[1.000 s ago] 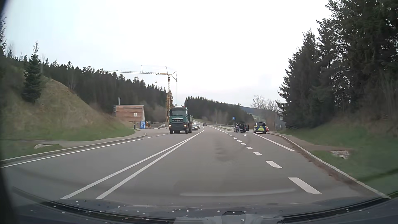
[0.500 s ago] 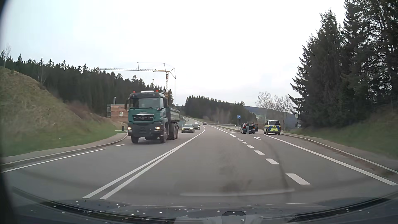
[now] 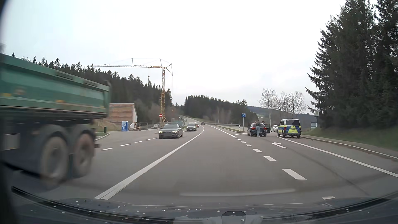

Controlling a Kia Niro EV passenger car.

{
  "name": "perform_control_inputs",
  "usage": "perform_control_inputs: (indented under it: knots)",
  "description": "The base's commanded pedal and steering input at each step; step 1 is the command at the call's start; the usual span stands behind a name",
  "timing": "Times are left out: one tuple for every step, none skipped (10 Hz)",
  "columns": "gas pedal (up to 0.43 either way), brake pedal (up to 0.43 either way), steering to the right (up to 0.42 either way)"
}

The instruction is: Follow the waypoints while adhering to traffic rules and regulations

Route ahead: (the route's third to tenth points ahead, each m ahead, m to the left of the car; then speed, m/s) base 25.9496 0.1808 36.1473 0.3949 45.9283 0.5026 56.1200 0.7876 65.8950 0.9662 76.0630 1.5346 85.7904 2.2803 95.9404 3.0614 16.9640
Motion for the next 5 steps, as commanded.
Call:
perform_control_inputs:
  knots:
    - [0.087,0.0,0.001]
    - [0.087,0.0,0.001]
    - [0.098,0.0,0.0]
    - [0.098,0.0,-0.001]
    - [0.098,0.0,0.0]
